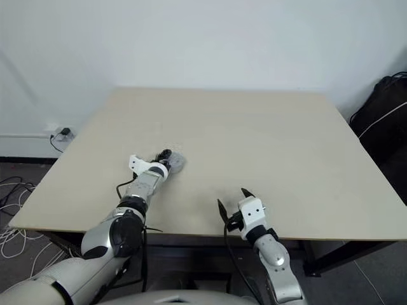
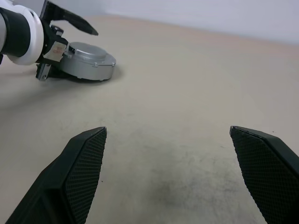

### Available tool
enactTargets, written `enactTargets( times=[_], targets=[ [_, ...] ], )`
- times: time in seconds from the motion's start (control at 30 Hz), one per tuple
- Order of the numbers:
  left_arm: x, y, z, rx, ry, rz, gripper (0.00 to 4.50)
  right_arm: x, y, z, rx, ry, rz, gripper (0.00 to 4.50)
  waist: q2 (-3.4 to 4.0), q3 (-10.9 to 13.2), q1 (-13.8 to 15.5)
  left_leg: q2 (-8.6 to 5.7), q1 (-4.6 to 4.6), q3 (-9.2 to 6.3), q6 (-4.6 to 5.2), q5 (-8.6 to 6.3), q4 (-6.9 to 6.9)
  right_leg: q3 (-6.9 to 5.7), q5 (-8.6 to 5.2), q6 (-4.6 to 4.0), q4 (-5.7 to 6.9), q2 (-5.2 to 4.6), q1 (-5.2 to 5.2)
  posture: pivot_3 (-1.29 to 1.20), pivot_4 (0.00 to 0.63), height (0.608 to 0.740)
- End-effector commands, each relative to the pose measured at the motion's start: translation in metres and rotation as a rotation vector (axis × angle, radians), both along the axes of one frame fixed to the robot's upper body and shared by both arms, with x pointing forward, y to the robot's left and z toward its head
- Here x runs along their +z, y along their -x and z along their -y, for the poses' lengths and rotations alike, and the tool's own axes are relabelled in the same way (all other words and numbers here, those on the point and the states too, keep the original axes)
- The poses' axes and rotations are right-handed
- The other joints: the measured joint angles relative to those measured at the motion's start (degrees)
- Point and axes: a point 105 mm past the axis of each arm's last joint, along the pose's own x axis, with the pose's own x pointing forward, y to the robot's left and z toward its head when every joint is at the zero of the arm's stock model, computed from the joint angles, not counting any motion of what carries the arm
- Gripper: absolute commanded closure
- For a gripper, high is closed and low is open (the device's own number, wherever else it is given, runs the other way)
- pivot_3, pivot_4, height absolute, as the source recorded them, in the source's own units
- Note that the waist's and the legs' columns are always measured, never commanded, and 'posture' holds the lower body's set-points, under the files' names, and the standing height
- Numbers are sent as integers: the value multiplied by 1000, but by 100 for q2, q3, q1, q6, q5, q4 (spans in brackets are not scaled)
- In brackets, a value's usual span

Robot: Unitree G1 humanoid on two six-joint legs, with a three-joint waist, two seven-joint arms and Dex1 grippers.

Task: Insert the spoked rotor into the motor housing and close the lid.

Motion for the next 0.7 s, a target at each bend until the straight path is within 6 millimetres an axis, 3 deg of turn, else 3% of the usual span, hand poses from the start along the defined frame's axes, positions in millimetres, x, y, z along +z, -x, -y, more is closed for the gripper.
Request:
enactTargets(
  times=[0.03,0.2,0.37,0.5,0.7],
  targets=[
    [-26,20,-15,-7,-52,-99,19,6,-4,0,-10,-12,14,0,5,-11,-52,2,15,0,-2,1,-3,3,-2,-2,3,0,12,0,0,740],
    [-53,54,-21,-127,-127,-221,19,3,-4,-3,-3,-28,-11,0,29,-36,-205,11,102,1,-11,-7,-14,4,-39,26,5,1,92,0,0,740],
    [-60,94,-21,-277,-232,-267,19,0,-4,-4,2,-33,-35,0,38,-76,-291,12,177,1,-18,-24,-33,17,-71,26,8,-9,161,0,0,740],
    [-50,122,-11,-410,-325,-213,19,-2,-4,-5,7,-32,-50,0,62,-116,-288,13,177,1,-17,-54,-33,28,-97,24,10,-11,157,0,0,740],
    [-17,135,-7,-439,-584,23,19,-4,-7,4,-53,-57,-61,0,80,-121,-162,12,171,0,-13,-92,-37,29,-134,4,10,-15,150,0,0,740]
  ],
)
